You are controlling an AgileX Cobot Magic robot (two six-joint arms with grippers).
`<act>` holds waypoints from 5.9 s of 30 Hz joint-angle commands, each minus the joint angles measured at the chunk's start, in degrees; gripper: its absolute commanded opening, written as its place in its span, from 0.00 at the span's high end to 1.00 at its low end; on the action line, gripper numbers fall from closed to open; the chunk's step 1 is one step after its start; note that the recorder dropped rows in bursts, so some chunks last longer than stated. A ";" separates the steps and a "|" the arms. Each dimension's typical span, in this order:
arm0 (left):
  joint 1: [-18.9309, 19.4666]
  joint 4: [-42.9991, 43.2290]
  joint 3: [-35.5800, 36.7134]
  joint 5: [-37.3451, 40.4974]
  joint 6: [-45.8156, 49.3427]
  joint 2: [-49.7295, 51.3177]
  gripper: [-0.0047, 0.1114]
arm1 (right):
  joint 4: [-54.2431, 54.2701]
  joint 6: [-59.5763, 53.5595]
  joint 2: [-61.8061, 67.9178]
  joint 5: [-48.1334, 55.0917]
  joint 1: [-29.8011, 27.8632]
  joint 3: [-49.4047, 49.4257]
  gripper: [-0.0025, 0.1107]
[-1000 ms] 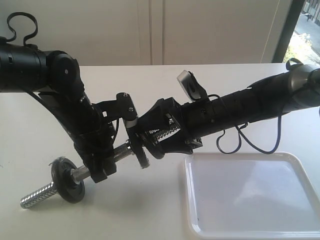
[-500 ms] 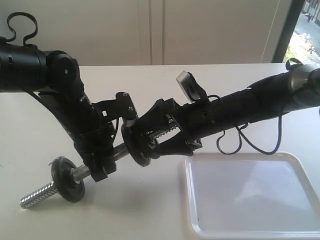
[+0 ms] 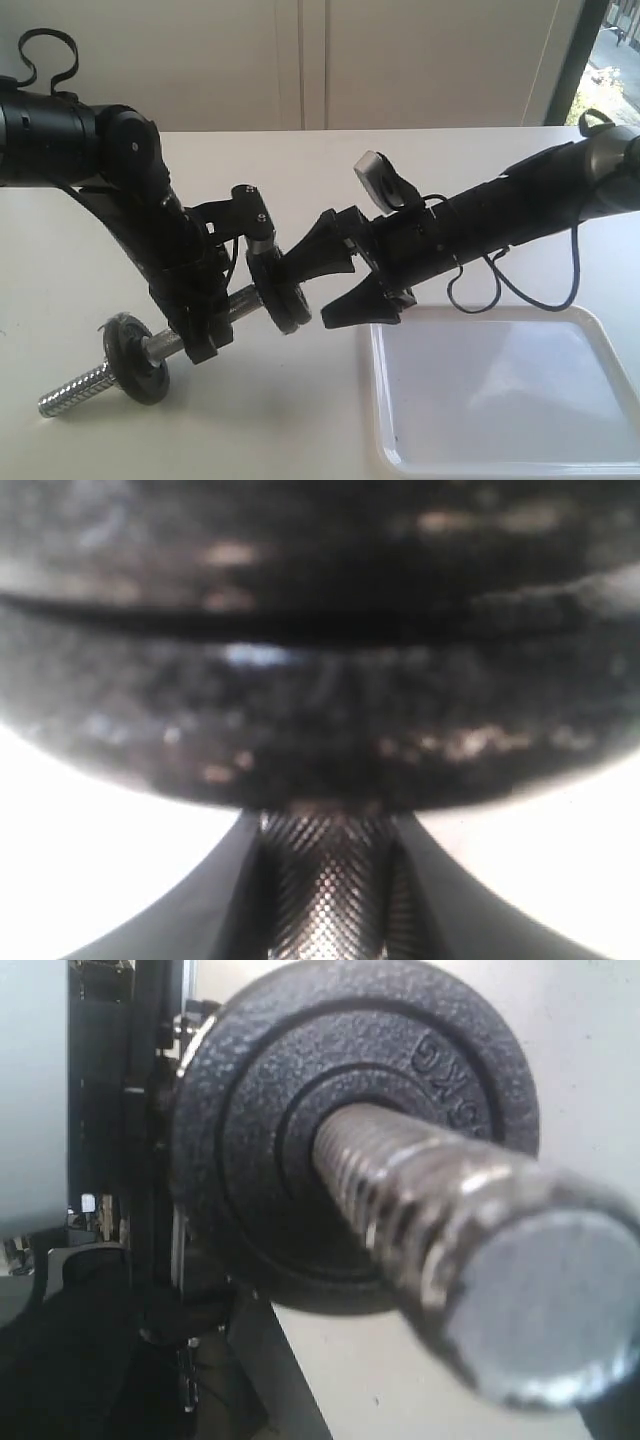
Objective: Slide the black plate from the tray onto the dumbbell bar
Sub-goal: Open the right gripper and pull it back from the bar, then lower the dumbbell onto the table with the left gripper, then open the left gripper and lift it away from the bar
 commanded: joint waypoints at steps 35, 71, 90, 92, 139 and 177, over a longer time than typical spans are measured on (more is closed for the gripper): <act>0.05 -4.05 -1.48 -1.00 -0.51 -1.05 0.96 | -2.23 6.85 -0.79 1.45 -11.94 -0.35 0.44; 0.05 -3.80 -1.48 0.18 -0.51 2.32 0.83 | -0.49 4.98 -0.79 1.45 -11.94 -1.21 0.92; 0.05 -3.53 -1.48 1.09 -0.63 1.34 0.39 | 1.22 4.98 -0.79 1.45 -11.94 -1.21 0.92; 0.05 -3.53 -1.48 1.09 -1.04 0.81 0.39 | 1.37 4.98 -0.79 1.45 -11.94 -1.21 0.92; 0.05 6.74 -1.48 0.33 -6.80 4.69 0.28 | 1.63 4.98 -0.79 1.45 -11.94 -1.21 0.92; 0.05 8.87 -1.48 -0.11 -8.06 0.94 0.29 | 1.63 5.42 -0.79 1.45 -11.94 -1.21 0.92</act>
